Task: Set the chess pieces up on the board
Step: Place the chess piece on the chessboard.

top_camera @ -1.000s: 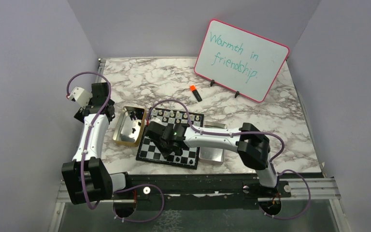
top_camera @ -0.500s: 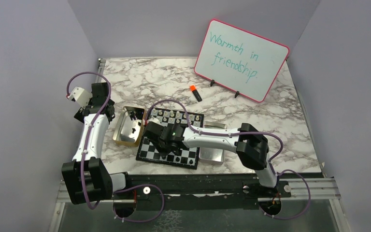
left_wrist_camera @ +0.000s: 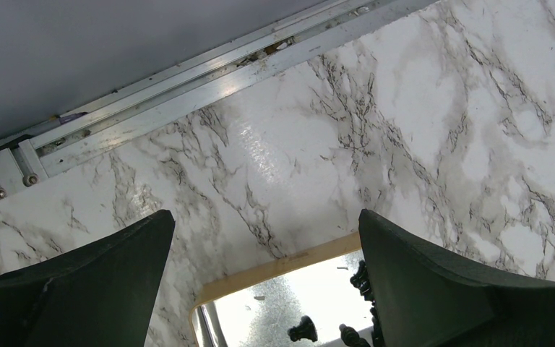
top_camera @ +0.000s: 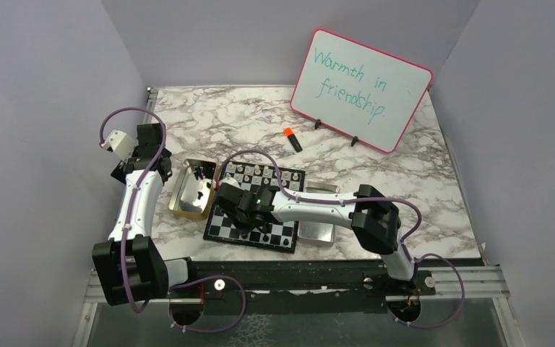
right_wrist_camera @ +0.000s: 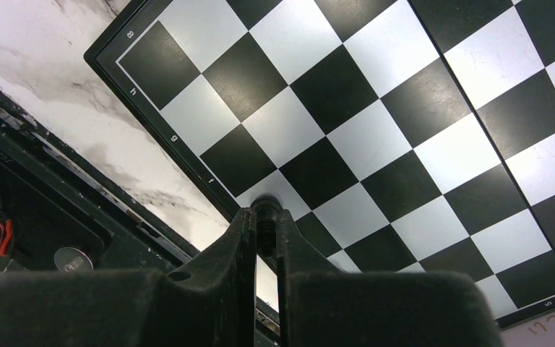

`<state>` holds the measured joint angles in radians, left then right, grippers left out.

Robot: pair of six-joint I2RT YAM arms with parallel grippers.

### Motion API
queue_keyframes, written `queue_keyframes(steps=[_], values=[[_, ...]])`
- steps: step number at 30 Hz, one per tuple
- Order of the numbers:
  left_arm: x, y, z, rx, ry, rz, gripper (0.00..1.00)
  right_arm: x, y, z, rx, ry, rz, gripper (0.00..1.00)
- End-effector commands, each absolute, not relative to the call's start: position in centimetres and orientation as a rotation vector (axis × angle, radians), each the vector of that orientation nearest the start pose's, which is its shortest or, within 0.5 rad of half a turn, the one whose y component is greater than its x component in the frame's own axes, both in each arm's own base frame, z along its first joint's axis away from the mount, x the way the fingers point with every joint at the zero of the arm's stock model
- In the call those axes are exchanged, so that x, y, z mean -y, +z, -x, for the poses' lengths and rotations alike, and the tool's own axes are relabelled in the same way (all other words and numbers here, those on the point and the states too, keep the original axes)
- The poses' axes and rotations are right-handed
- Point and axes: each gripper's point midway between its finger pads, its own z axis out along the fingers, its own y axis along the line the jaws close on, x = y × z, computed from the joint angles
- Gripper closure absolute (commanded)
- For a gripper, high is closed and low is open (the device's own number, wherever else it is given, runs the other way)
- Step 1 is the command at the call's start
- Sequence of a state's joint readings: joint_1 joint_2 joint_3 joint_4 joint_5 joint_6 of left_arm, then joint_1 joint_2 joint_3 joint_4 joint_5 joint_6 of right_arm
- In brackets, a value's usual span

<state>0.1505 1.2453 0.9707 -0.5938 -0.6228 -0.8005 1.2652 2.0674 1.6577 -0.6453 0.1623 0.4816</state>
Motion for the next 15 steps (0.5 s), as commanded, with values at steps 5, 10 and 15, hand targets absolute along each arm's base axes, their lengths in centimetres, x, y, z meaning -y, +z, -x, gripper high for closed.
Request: queue_keyframes(steps=[5, 10, 15], values=[[-13.31, 16.9, -30.12, -1.844, 0.457, 1.286, 0.01, -46.5, 6.69, -15.12, -2.48, 0.382, 0.963, 0.79], [-13.3, 16.96, -30.1, -1.843, 0.456, 1.286, 0.01, -46.72, 6.99, -15.01, -2.476, 0.393, 0.963, 0.71], [-12.89, 17.03, -30.48, -1.867, 0.424, 1.256, 0.01, -46.93, 7.6, -15.0, -2.462, 0.419, 0.959, 0.66]])
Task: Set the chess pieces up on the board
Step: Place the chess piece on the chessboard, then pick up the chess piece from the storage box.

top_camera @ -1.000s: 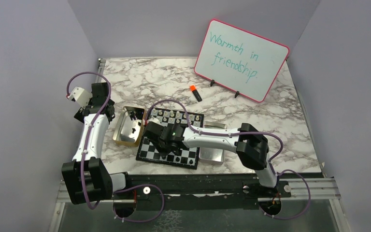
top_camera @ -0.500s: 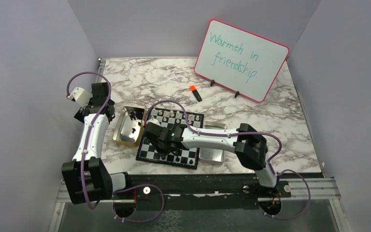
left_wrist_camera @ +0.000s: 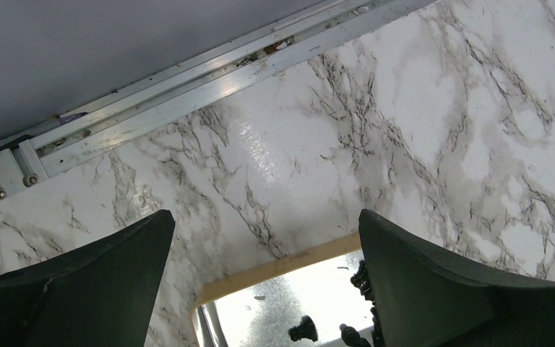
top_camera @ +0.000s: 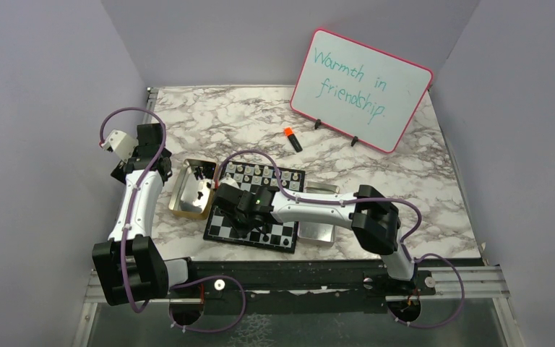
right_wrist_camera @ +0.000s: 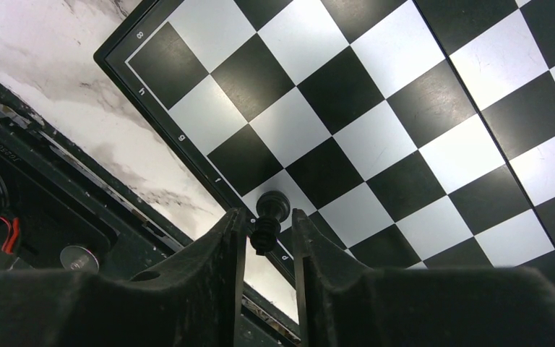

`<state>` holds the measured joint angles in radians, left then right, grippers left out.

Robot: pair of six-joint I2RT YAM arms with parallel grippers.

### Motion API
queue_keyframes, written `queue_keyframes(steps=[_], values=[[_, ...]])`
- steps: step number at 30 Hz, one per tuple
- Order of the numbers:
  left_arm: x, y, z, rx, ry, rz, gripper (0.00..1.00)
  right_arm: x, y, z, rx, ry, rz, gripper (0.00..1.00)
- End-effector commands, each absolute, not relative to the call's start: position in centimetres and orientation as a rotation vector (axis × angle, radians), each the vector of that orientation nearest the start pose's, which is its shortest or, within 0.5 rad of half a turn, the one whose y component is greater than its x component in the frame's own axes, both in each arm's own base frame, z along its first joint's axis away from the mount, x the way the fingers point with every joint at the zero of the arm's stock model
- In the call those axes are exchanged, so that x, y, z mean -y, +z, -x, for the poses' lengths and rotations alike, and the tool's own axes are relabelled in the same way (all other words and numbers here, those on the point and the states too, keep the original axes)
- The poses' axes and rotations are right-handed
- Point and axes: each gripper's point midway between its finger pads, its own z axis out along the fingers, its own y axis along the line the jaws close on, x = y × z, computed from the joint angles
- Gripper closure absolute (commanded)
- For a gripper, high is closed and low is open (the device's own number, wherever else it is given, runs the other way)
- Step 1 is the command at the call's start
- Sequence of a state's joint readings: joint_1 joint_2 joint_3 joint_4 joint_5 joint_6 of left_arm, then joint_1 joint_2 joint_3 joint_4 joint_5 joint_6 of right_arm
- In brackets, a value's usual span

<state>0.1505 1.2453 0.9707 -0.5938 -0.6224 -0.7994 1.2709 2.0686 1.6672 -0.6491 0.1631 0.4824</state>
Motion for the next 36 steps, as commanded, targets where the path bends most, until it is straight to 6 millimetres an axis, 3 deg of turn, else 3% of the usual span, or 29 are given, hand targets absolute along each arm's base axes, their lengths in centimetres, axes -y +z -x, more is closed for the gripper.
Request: queue_keyframes(steps=[1, 8, 13, 18, 22, 29, 36], values=[[-12.7, 17.0, -30.7, -1.876, 0.41, 1.245, 0.01, -47.0, 7.8, -15.1, -2.455, 0.42, 0.953, 0.65], [-11.0, 16.3, -31.9, -1.992, 0.305, 1.128, 0.01, -46.7, 10.3, -15.9, -2.416, 0.417, 0.906, 0.57], [-5.9, 16.7, -34.0, -2.081, -0.021, 0.863, 0.01, -45.9, 13.3, -16.0, -2.351, 0.467, 0.873, 0.47], [-3.4, 16.9, -33.9, -2.086, -0.142, 0.698, 0.07, -43.9, 16.4, -16.1, -2.275, 0.531, 0.793, 0.3], [-2.0, 15.8, -33.7, -2.147, -0.198, 0.614, 0.16, -42.3, 18.5, -15.8, -2.191, 0.621, 0.743, 0.01], [-0.8, 13.6, -33.6, -2.276, -0.236, 0.505, 0.38, -39.5, 20.7, -15.9, -2.116, 0.652, 0.654, 0.0], [-0.9, 9.5, -30.1, -2.487, -0.169, 0.484, 0.48, -38.0, 21.0, -15.8, -2.099, 0.645, 0.641, 0.0]])
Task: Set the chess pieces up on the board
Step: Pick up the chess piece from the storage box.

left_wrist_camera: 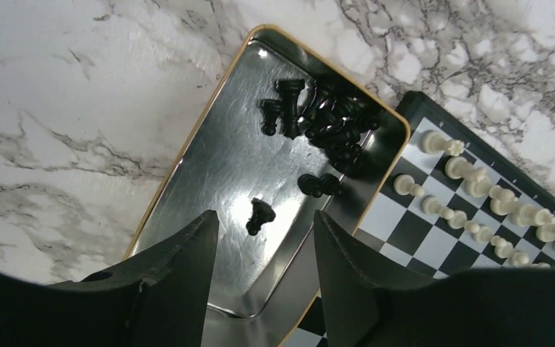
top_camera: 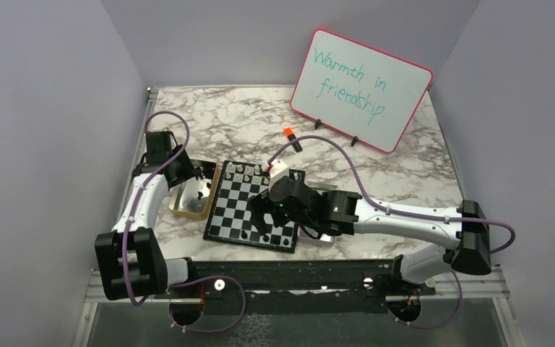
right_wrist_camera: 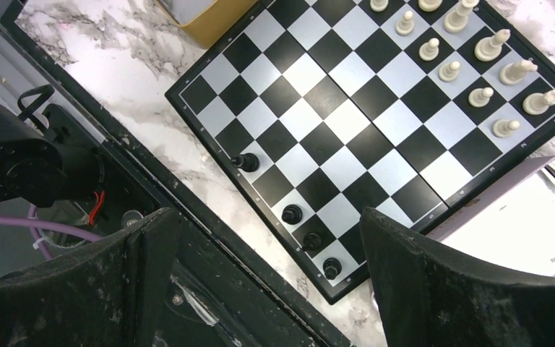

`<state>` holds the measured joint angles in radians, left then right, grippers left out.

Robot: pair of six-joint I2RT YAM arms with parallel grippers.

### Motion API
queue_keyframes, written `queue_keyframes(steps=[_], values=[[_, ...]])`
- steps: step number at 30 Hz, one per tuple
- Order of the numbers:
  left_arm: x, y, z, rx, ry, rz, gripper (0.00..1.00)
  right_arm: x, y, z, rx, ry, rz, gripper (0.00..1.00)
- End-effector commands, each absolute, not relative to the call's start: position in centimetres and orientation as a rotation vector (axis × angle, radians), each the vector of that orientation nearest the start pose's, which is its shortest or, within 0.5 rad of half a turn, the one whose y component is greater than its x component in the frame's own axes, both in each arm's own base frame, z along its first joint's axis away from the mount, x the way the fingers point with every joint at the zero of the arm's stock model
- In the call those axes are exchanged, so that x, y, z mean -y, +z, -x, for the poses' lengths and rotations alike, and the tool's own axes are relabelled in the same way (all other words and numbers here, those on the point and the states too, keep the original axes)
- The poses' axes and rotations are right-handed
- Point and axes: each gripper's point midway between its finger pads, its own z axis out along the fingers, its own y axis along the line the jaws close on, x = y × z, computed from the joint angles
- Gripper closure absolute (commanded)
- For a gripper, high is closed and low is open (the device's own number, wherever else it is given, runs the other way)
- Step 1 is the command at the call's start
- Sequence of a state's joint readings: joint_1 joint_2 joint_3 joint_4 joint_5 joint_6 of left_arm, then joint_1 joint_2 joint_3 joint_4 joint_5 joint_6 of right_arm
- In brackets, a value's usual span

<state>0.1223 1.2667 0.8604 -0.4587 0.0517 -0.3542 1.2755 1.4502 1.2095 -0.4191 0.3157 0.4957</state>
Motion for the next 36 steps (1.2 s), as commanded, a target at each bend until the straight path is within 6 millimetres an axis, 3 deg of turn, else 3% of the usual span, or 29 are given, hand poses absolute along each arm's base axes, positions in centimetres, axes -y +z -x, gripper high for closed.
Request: queue_keyframes(steps=[1, 8, 19, 28, 36], values=[[-0.8, 9.0, -29.7, -2.5, -0.162, 0.487, 0.49, -37.9, 21.2, -15.8, -2.093, 0.651, 0.64, 0.0], [0.8, 7.4, -29.8, -2.575, -0.174, 0.446, 0.53, -37.0, 21.3, -15.8, -2.092, 0.627, 0.645, 0.0], [0.5, 3.4, -28.8, -2.702, -0.111, 0.455, 0.62, -36.5, 21.4, -15.9, -2.082, 0.632, 0.619, 0.0], [0.0, 3.2, -30.4, -2.709, -0.082, 0.425, 0.69, -36.8, 21.3, -16.0, -2.086, 0.623, 0.629, 0.0], [0.0, 2.1, -30.4, -2.748, -0.074, 0.416, 0.73, -36.7, 21.1, -16.1, -2.086, 0.61, 0.621, 0.0]])
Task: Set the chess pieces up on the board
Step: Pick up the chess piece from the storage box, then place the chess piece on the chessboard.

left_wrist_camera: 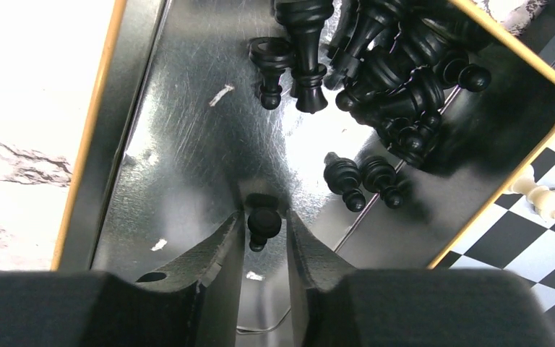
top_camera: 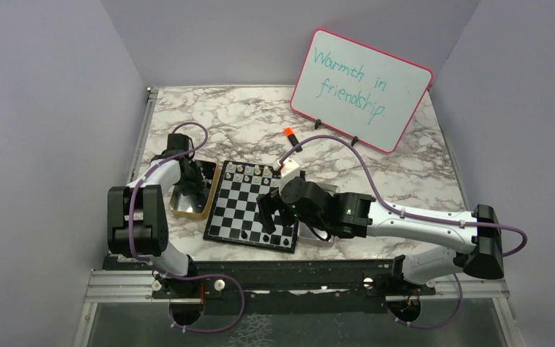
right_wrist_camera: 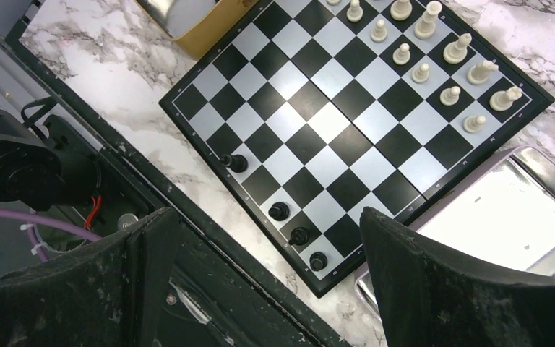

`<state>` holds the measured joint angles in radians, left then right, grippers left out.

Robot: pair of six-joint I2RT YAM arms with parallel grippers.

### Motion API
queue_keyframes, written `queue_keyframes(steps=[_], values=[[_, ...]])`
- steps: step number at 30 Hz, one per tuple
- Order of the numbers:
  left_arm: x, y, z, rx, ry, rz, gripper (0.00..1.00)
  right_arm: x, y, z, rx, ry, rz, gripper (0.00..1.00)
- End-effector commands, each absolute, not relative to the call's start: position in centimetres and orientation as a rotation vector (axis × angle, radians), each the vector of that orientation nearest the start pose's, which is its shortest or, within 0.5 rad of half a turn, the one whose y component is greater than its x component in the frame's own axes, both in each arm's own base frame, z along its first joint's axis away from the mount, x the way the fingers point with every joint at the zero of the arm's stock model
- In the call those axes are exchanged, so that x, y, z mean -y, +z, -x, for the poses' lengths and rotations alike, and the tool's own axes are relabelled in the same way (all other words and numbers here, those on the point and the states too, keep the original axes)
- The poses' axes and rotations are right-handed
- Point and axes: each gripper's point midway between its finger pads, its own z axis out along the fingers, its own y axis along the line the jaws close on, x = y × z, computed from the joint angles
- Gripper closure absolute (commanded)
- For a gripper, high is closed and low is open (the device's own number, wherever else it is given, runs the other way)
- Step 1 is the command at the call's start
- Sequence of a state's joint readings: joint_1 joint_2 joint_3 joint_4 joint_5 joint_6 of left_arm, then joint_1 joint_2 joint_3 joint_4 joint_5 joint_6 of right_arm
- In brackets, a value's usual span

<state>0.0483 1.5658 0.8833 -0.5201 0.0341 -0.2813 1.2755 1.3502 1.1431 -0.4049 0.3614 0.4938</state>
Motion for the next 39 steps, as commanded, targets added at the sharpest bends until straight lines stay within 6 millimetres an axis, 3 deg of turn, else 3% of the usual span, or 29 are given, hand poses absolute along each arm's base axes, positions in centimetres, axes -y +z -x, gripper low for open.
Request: queue_keyframes(steps=[1, 12, 16, 21, 26, 29, 32, 39], values=[[-0.1, 2.1, -30.5, -2.747, -0.071, 0.414, 0.76, -36.7, 21.0, -16.1, -2.087, 0.609, 0.622, 0.0], [0.0, 3.3, -30.7, -2.717, -0.08, 0.407, 0.89, -36.8, 20.7, -16.1, -2.093, 0.608, 0.621, 0.0], [0.0, 5.6, -31.6, -2.66, -0.091, 0.409, 0.9, -36.6, 20.6, -16.3, -2.091, 0.598, 0.613, 0.0], [1.4, 9.6, -33.0, -2.563, -0.213, 0.419, 0.9, -36.5, 21.3, -17.0, -2.048, 0.566, 0.61, 0.0], [2.5, 13.6, -33.9, -2.492, -0.312, 0.399, 0.9, -36.2, 22.4, -18.4, -1.934, 0.492, 0.661, 0.01], [4.2, 15.6, -34.0, -2.449, -0.443, 0.383, 0.9, -36.4, 23.1, -19.4, -1.804, 0.438, 0.744, 0.02], [6.5, 17.1, -33.6, -2.43, -0.619, 0.355, 0.9, -37.2, 23.7, -19.4, -1.64, 0.411, 0.91, 0.08], [10.4, 19.4, -31.5, -2.37, -0.953, 0.338, 0.9, -38.0, 25.2, -19.9, -1.277, 0.326, 1.03, 0.17]])
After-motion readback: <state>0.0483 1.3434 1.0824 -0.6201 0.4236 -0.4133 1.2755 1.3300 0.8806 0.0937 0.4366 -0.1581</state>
